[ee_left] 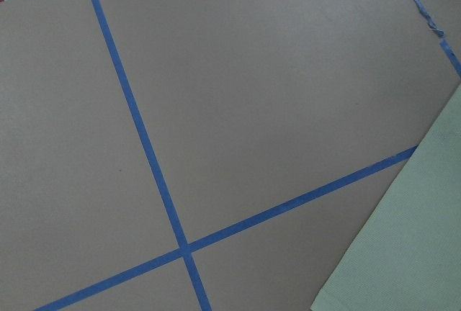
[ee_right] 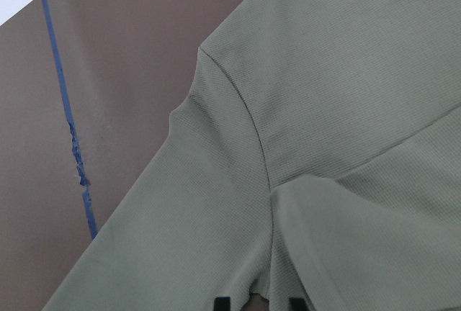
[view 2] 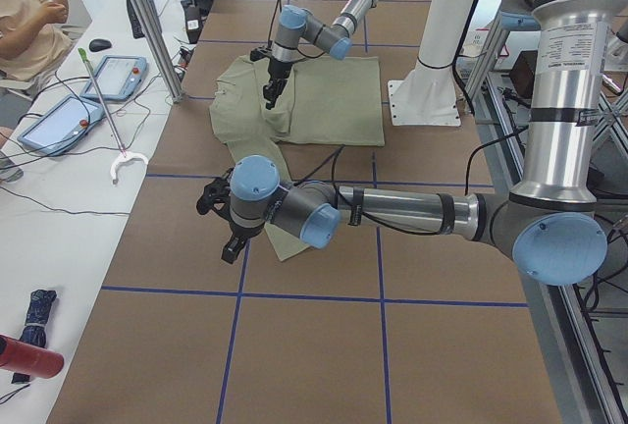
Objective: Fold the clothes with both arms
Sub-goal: 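Carry the held sleeve across the chest toward the far shoulder, then release the sleeve and lift the right gripper while the left gripper reaches the other cuff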
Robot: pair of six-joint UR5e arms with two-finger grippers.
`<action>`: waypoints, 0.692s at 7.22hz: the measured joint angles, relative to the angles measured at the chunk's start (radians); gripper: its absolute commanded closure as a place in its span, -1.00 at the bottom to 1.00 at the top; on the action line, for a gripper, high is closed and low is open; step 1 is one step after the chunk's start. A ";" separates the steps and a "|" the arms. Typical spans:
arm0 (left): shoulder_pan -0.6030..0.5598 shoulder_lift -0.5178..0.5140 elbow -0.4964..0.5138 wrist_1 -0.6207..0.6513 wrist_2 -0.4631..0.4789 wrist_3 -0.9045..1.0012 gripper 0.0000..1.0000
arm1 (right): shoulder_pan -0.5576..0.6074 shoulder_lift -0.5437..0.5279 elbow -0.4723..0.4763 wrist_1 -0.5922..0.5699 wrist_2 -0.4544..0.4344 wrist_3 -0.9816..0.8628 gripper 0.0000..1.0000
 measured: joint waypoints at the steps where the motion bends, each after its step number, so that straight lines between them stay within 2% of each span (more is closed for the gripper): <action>1: 0.022 -0.001 0.002 0.000 0.000 -0.004 -1.00 | -0.003 0.010 -0.007 0.000 -0.007 0.002 -1.00; 2: 0.061 -0.003 0.005 -0.002 0.000 -0.050 -1.00 | 0.003 0.001 0.027 -0.024 -0.005 0.005 -1.00; 3: 0.102 -0.004 0.023 -0.024 0.000 -0.138 -1.00 | 0.019 -0.042 0.115 -0.085 0.010 0.006 -1.00; 5: 0.190 -0.025 0.122 -0.130 0.000 -0.309 -1.00 | 0.098 -0.218 0.328 -0.176 0.106 -0.002 -1.00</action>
